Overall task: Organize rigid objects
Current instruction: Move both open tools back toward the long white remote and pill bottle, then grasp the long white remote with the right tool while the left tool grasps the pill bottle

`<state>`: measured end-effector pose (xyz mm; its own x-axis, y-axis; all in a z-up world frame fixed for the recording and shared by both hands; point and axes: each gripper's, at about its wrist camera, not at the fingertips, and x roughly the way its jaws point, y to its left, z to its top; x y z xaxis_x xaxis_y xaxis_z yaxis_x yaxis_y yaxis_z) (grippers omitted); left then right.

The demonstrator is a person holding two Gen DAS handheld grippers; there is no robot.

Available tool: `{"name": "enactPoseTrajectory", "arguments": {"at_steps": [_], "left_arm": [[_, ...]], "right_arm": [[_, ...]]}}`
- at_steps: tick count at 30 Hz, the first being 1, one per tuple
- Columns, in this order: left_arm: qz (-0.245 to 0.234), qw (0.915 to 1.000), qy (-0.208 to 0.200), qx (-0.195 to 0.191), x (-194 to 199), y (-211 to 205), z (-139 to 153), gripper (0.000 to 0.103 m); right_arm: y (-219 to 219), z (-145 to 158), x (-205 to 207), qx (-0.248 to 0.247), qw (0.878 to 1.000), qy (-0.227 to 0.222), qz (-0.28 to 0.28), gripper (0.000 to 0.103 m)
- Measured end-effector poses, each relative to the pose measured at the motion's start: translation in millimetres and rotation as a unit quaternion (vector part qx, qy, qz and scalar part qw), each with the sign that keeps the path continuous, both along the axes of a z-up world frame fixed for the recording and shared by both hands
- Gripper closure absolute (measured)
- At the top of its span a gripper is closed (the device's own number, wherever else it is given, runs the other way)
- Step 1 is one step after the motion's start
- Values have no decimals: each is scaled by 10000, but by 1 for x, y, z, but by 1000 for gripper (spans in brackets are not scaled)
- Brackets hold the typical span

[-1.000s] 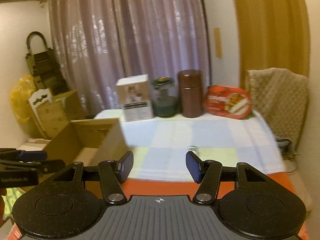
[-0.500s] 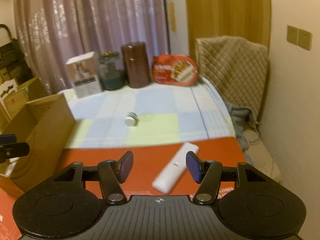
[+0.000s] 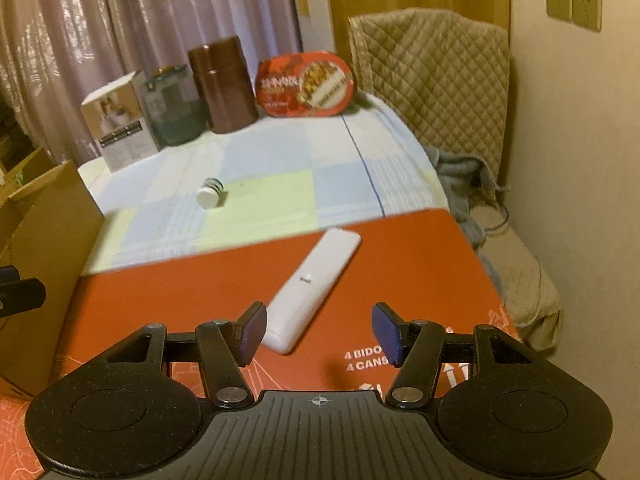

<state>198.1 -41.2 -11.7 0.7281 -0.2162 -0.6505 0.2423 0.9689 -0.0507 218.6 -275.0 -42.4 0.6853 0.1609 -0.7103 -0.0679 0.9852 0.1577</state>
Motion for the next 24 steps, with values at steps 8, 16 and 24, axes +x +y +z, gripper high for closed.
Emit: {"name": "enactPoseTrajectory", "arguments": {"at_steps": [8, 16, 24], "left_arm": [[63, 9999, 139, 16, 25, -12, -31, 34], [70, 9998, 189, 5, 44, -18, -55, 34], [69, 9996, 246, -85, 56, -15, -71, 34]], "right_arm": [[3, -26, 17, 237, 9997, 98, -9, 47], [15, -53, 42, 364, 9991, 194, -24, 47], [29, -69, 63, 184, 9997, 49, -136, 48]]}}
